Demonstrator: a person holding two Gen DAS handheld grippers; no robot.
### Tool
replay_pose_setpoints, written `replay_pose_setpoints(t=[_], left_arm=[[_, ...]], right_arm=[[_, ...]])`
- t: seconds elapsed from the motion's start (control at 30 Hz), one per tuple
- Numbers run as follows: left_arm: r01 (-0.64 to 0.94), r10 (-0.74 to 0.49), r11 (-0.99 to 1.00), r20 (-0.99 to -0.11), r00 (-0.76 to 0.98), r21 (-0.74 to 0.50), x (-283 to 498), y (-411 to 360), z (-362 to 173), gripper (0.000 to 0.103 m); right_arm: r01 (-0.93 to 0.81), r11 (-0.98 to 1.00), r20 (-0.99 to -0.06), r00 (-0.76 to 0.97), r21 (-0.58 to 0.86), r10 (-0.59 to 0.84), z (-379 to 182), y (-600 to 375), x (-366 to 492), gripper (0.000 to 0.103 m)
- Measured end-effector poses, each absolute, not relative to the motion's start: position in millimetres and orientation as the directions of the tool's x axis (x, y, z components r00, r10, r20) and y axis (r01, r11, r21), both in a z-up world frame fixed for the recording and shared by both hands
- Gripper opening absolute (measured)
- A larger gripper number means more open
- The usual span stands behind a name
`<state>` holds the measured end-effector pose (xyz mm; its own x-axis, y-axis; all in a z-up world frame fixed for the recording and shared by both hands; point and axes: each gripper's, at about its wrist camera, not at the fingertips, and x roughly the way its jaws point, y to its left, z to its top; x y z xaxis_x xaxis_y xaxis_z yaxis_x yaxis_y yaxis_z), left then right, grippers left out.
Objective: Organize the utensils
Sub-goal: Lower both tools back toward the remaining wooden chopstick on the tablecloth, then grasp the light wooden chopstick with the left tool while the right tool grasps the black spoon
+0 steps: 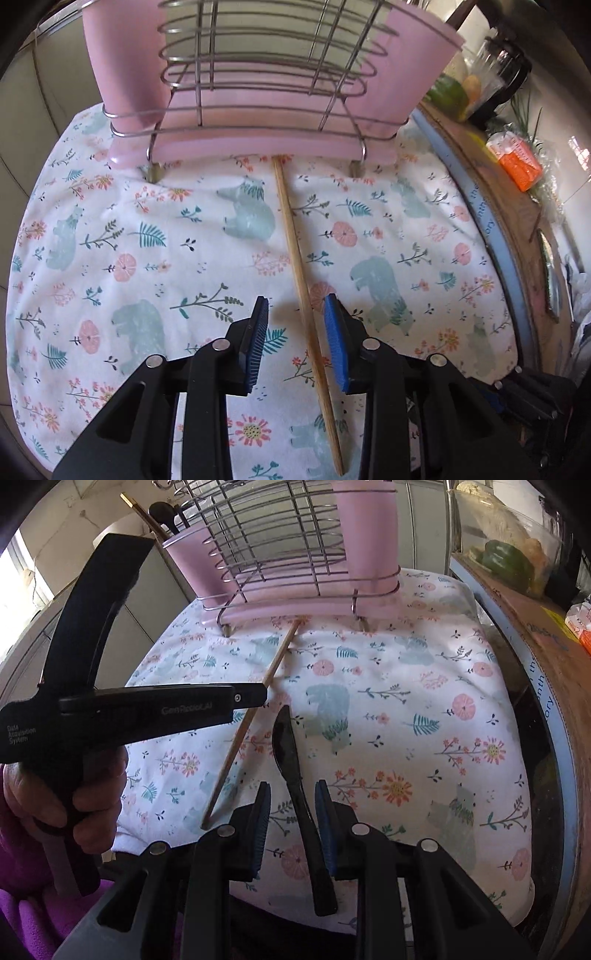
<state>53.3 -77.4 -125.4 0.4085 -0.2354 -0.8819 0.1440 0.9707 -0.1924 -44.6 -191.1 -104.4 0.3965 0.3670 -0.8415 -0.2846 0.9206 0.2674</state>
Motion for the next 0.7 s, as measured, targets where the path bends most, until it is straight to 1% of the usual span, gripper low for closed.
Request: replay_pose_setpoints(t=[0.03,0.07,0.1,0.17,0.2,0.23,0.27,0.37,0.5,0.6,0.67,0.7], left_arm=[[0.137,-0.232,0.972,-0.884,0.406,-0.192,53,-77,-128,0.017],[0.135,-0.239,0.970,-0.883,0.403,-0.201,52,-77,-130,0.010],[0.133,-0.239,0.970,-0.882,0.405,-0.201,50,-76,-130,0.009],[0.122,-0.228,0.973,-0.880,0.416,-0.194,46,-73,-129,0.006],[0.117,-0.234,0.972,-0.879,0.417,-0.203,44,-68,-127,0.006],[0.108,-0.236,0.972,-0.878,0.417,-0.210,41,-63,-125,0.006],[0.100,-0.234,0.972,-0.878,0.418,-0.212,39,-59,-122,0.006],[0.079,-0.222,0.975,-0.871,0.438,-0.208,29,-39,-112,0.006],[0.014,-0.201,0.976,-0.869,0.453,-0.218,15,-6,-104,0.006],[-0.038,-0.177,0.975,-0.872,0.456,-0.218,9,15,-103,0.006],[-0.058,-0.179,0.972,-0.881,0.439,-0.226,9,26,-105,0.006],[-0.063,-0.189,0.970,-0.886,0.423,-0.236,10,31,-107,0.006]], right_arm=[[-0.282,0.922,-0.846,0.390,0.265,0.363,-106,-191,-45,0.024],[-0.278,0.924,-0.854,0.379,0.263,0.358,-109,-190,-43,0.024],[-0.272,0.926,-0.861,0.367,0.264,0.353,-113,-190,-42,0.024],[-0.258,0.931,-0.870,0.358,0.258,0.340,-117,-191,-41,0.020],[-0.254,0.933,-0.869,0.361,0.256,0.337,-117,-191,-41,0.018],[-0.250,0.933,-0.867,0.365,0.259,0.339,-117,-192,-41,0.012],[-0.242,0.934,-0.866,0.367,0.264,0.340,-117,-193,-40,0.009],[-0.200,0.943,-0.861,0.391,0.265,0.325,-116,-198,-39,0.008],[-0.132,0.951,-0.853,0.420,0.279,0.309,-111,-207,-37,0.008],[-0.120,0.949,-0.856,0.409,0.291,0.315,-111,-206,-32,0.009],[-0.130,0.939,-0.854,0.391,0.317,0.343,-112,-204,-30,0.011],[-0.140,0.934,-0.853,0.381,0.330,0.358,-113,-203,-30,0.014]])
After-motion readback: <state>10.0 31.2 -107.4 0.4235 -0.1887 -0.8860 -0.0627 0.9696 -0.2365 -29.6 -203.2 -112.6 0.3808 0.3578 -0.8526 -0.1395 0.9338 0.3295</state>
